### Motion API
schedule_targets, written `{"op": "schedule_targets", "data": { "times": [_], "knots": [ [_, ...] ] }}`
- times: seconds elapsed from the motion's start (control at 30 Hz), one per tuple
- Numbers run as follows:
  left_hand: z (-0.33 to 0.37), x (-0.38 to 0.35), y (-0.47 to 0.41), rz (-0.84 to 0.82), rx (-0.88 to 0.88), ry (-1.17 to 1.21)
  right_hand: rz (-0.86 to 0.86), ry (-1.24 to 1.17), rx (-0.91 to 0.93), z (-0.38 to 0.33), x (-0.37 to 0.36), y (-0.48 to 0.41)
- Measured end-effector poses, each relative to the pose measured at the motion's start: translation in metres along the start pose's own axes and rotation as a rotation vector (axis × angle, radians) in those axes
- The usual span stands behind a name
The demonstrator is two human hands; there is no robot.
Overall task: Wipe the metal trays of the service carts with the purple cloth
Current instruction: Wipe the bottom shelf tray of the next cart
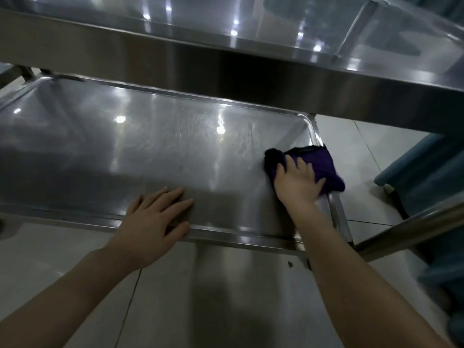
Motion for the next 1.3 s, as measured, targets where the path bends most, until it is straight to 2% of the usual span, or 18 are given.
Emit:
{"op": "schedule_targets", "data": {
  "times": [0.07, 0.2, 0.3, 0.37, 0.5, 0.6, 0.67, 0.73, 0.87, 0.97, 1.07, 1.23, 1.3],
  "knots": [
    [-0.001, -0.003, 0.000, -0.006, 0.002, 0.000, -0.049, -0.032, 0.101, -0.049, -0.014, -0.015],
    [-0.001, -0.005, -0.002, -0.015, 0.003, -0.013, -0.166, -0.097, 0.557, -0.166, -0.039, -0.008],
    [-0.003, -0.005, -0.002, -0.036, -0.033, -0.034, -0.267, -0.104, 0.722, -0.180, -0.045, 0.005],
    [-0.005, -0.003, -0.003, -0.050, -0.062, -0.038, -0.198, -0.110, 0.653, -0.145, -0.034, 0.005],
    [-0.005, 0.001, -0.003, -0.047, -0.105, -0.097, 0.044, -0.074, 0.295, -0.011, 0.003, 0.032],
    [-0.002, 0.002, -0.001, -0.034, -0.088, -0.106, 0.099, -0.024, 0.177, 0.043, 0.017, 0.063],
    [-0.001, 0.001, 0.000, -0.040, -0.075, -0.117, 0.067, -0.010, 0.144, 0.030, 0.009, 0.072],
    [-0.001, 0.000, 0.000, -0.038, -0.073, -0.116, 0.014, -0.023, 0.192, -0.011, -0.003, 0.069],
    [-0.004, 0.005, -0.004, -0.098, -0.106, -0.179, -0.110, -0.089, 0.513, -0.116, -0.023, 0.052],
    [-0.008, 0.019, 0.000, -0.097, -0.163, -0.220, -0.185, -0.113, 0.644, -0.133, -0.025, 0.048],
    [-0.014, 0.030, 0.010, -0.088, -0.240, -0.228, -0.106, -0.106, 0.563, -0.090, -0.013, 0.061],
    [-0.019, 0.036, 0.004, -0.111, -0.353, -0.254, -0.017, -0.096, 0.235, 0.022, 0.014, 0.105],
    [-0.015, 0.034, -0.002, -0.101, -0.390, -0.283, 0.003, -0.069, 0.129, 0.033, 0.017, 0.121]
  ]
}}
Point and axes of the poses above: each hand's wrist, its own y-axis away from the middle knuckle, its own x-axis out of the back of the hand, z = x × y, the point moved 6 cm from there along -y, towards the middle knuckle, and after that the axes turned 12 degrees about x, right-handed, at the moved point
